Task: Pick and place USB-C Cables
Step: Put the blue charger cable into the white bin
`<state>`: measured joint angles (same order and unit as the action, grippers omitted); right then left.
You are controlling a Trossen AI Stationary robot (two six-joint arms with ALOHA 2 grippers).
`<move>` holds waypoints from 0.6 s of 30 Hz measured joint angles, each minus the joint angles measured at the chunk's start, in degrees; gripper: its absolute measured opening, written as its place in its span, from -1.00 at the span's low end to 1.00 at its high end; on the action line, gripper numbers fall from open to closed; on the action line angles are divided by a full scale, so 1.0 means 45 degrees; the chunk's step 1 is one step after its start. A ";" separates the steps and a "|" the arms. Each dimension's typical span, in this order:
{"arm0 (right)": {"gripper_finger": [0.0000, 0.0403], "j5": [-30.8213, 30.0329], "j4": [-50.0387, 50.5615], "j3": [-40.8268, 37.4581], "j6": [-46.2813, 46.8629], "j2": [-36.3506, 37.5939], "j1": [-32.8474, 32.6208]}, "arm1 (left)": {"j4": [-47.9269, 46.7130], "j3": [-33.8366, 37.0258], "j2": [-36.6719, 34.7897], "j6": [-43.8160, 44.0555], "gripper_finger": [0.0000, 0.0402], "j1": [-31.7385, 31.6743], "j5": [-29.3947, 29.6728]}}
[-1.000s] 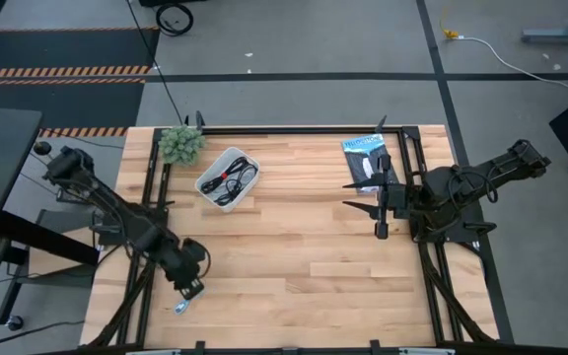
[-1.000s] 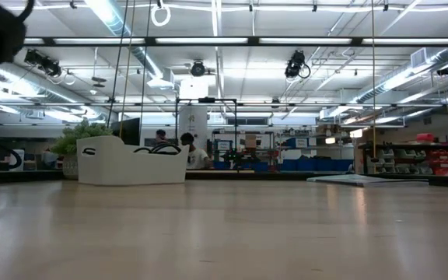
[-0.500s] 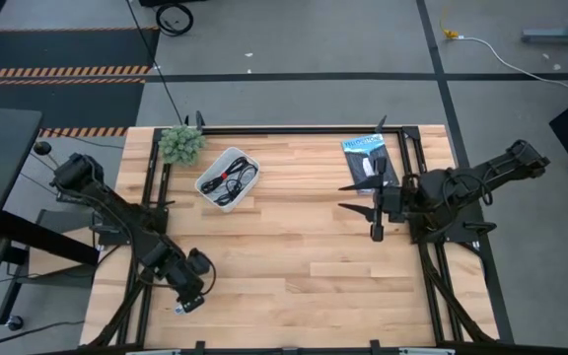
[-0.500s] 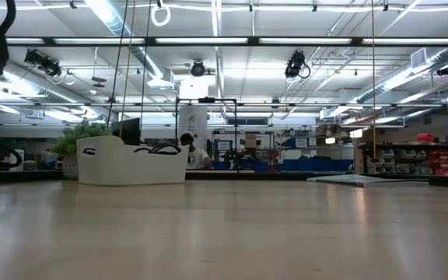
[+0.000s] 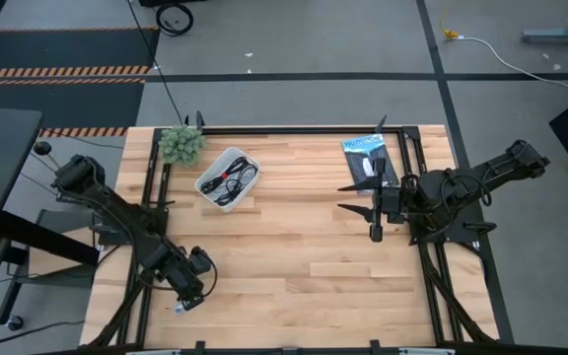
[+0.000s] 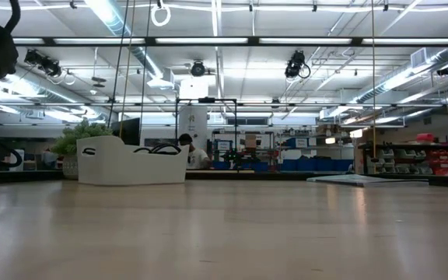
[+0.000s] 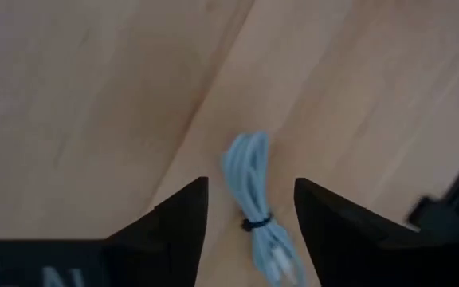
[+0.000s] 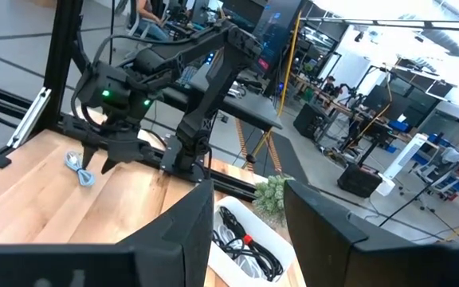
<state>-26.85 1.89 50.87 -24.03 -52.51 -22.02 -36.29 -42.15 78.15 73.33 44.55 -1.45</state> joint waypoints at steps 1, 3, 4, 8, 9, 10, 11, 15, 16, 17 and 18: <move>-0.21 0.0000 0.0000 0.0000 0.0000 0.0000 0.0000 | -0.0011 0.0005 0.0106 -0.0127 -0.04 0.0077 0.0006; -0.21 0.0000 0.0000 0.0000 0.0000 0.0000 0.0000 | 0.0064 0.0005 0.0432 -0.0400 -0.07 0.0227 0.0004; -0.21 0.0000 0.0005 0.0000 0.0000 0.0000 0.0000 | 0.0077 0.0005 0.0630 -0.0463 -0.08 0.0302 -0.0019; -0.21 0.0000 0.0045 0.0000 0.0010 0.0000 0.0000 | 0.0229 0.0010 0.1142 -0.0437 -0.08 0.0535 -0.0154; -0.21 0.0000 0.0049 0.0000 0.0010 0.0000 0.0000 | 0.0244 0.0010 0.1242 -0.0386 -0.07 0.0562 -0.0162; -0.21 0.0000 0.0049 0.0000 0.0010 0.0000 0.0000 | 0.0300 0.0010 0.1312 -0.0378 -0.07 0.0589 -0.0160; -0.21 0.0000 0.0049 0.0000 0.0010 0.0000 0.0000 | 0.0452 0.0010 0.1344 -0.0388 -0.06 0.0589 -0.0171; -0.21 -0.0002 0.0044 0.0000 0.0010 0.0000 0.0000 | 0.0754 0.0010 0.1389 -0.0449 -0.08 0.0578 -0.0204; -0.21 0.0000 0.0044 0.0000 0.0010 0.0000 0.0000 | 0.0757 0.0010 0.1389 -0.0449 -0.10 0.0560 -0.0209; -0.21 0.0000 0.0049 0.0000 0.0010 0.0000 0.0000 | 0.0738 0.0010 0.1389 -0.0449 -0.12 0.0560 -0.0206; -0.21 0.0000 0.0044 0.0000 0.0010 0.0000 0.0000 | 0.0733 0.0010 0.1389 -0.0449 -0.15 0.0560 -0.0209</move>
<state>-26.85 2.09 50.87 -23.99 -52.51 -22.02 -32.99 -42.11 84.40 71.31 47.07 -2.39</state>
